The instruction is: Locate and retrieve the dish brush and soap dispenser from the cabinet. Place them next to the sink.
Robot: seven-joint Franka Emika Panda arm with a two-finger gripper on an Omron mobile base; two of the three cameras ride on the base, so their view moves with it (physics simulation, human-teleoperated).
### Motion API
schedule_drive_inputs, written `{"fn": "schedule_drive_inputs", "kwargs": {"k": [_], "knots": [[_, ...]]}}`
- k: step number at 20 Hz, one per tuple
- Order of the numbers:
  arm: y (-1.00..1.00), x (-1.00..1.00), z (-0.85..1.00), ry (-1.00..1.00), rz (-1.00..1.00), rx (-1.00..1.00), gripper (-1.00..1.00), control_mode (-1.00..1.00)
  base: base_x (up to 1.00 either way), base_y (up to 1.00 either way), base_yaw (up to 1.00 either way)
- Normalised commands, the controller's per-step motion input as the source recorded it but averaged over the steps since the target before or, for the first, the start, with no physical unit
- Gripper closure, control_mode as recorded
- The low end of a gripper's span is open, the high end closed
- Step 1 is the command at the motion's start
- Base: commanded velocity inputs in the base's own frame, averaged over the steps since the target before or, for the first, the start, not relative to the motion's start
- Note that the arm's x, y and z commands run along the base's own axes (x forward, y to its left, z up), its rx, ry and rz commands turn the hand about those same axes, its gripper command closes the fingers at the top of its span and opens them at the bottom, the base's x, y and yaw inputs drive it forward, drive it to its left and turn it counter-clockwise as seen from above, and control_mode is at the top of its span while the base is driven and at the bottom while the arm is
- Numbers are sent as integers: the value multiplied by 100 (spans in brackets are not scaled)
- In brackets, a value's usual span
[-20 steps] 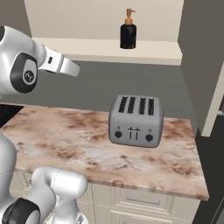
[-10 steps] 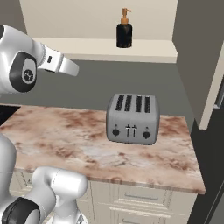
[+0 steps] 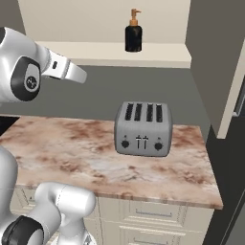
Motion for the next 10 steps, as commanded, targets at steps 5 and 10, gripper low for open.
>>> {"fn": "schedule_drive_inputs", "kwargs": {"k": [5, 10], "knots": [[0, 0, 0, 0, 0, 0, -100, 100, 35, 4, -2], [0, 0, 0, 0, 0, 0, -100, 100, 0, 0, 0]]}}
